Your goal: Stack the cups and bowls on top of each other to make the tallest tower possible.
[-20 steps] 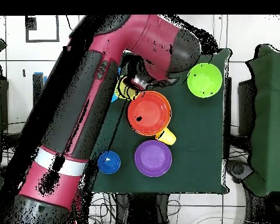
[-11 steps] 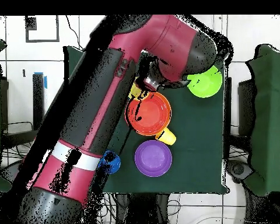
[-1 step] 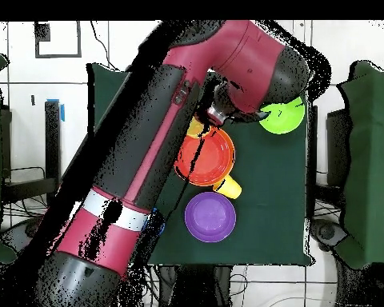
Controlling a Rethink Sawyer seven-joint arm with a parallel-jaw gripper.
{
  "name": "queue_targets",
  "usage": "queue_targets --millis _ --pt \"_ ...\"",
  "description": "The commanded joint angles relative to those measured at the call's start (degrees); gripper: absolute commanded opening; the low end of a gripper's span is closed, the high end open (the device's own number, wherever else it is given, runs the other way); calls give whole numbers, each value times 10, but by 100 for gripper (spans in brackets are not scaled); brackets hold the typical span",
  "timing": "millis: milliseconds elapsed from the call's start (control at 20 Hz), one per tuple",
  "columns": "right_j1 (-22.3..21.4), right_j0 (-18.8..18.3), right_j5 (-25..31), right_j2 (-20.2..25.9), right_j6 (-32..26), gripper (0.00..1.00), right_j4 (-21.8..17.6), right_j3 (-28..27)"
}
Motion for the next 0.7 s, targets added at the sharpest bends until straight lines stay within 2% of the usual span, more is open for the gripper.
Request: queue_targets --millis 50,700 --pt "18 8 87 57 -71 0 18 5" --pt "21 23 150 81 -102 0 35 42"
